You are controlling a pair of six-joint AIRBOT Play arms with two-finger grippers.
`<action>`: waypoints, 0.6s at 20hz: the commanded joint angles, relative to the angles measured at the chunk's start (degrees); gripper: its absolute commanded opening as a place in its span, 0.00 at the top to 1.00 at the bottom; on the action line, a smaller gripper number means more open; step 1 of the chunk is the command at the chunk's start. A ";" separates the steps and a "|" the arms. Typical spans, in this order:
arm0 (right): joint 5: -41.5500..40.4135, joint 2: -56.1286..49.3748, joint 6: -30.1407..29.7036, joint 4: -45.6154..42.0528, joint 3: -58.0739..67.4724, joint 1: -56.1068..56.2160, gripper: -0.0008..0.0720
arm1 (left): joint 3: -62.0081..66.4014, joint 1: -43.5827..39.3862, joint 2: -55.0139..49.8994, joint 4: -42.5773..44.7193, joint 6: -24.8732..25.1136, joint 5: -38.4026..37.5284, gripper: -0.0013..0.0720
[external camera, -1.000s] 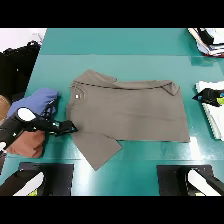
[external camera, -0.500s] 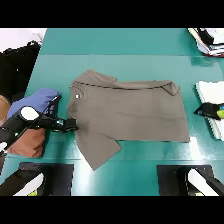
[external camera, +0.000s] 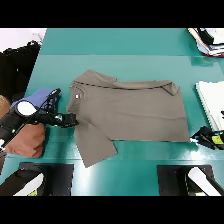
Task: Fold the shirts.
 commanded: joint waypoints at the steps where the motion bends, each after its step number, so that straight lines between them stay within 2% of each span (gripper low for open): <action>1: -1.68 -1.25 -0.42 -0.07 -2.62 2.64 0.40 | 0.15 -0.02 0.04 -0.07 0.09 0.98 0.95; 6: -4.00 -7.04 -0.44 5.73 -2.62 9.66 0.42 | 0.15 -0.02 0.04 -0.02 0.09 0.90 0.95; 7: -4.98 -7.54 -0.44 5.92 -2.49 10.88 0.60 | 0.15 -0.02 0.04 -0.02 0.09 0.87 0.95; 10: -6.08 -7.74 -0.46 5.79 -1.03 13.79 0.94 | 0.15 -0.02 0.04 0.09 0.11 0.87 0.95; 12: -6.27 -6.27 -0.44 5.84 1.31 15.52 0.97 | 0.28 -0.02 0.04 0.11 0.11 0.90 0.95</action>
